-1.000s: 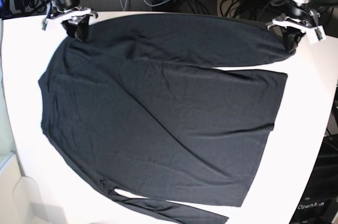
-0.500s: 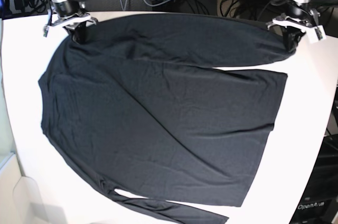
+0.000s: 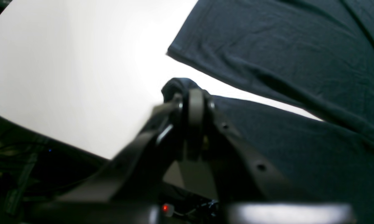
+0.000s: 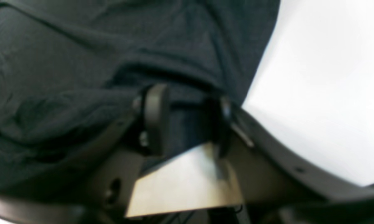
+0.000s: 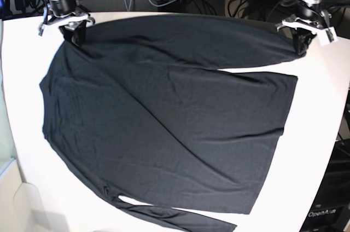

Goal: Fold the T-shirt properly
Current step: 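Move the right gripper onto the other shoulder corner and grasp it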

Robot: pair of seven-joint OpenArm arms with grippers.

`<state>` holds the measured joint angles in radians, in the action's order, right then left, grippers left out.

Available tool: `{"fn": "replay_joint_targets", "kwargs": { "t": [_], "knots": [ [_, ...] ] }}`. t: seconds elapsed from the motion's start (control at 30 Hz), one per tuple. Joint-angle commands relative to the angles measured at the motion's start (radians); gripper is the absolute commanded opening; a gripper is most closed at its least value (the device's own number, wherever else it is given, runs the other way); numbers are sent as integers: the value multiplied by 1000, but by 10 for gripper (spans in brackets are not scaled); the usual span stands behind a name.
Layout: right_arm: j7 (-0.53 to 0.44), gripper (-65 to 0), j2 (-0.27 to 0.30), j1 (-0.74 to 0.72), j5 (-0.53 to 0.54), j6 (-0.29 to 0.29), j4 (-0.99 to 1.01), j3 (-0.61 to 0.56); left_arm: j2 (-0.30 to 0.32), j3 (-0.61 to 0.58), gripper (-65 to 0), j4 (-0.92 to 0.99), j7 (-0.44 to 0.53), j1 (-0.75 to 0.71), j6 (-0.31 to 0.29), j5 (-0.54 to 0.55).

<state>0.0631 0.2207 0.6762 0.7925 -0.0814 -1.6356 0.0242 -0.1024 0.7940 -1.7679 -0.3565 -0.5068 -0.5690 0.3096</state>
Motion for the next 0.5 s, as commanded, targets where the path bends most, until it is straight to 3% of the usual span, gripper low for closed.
{"fn": "replay_joint_targets", "kwargs": {
  "t": [0.0, 0.47],
  "knots": [
    [-4, -380, 6, 7, 2, -1, -12, 4, 8, 3, -639, -16, 23, -2, -1, 10],
    [-7, -383, 7, 53, 2, -1, -94, 4, 8, 3, -639, -8, 23, 13, -1, 9]
  ]
}}
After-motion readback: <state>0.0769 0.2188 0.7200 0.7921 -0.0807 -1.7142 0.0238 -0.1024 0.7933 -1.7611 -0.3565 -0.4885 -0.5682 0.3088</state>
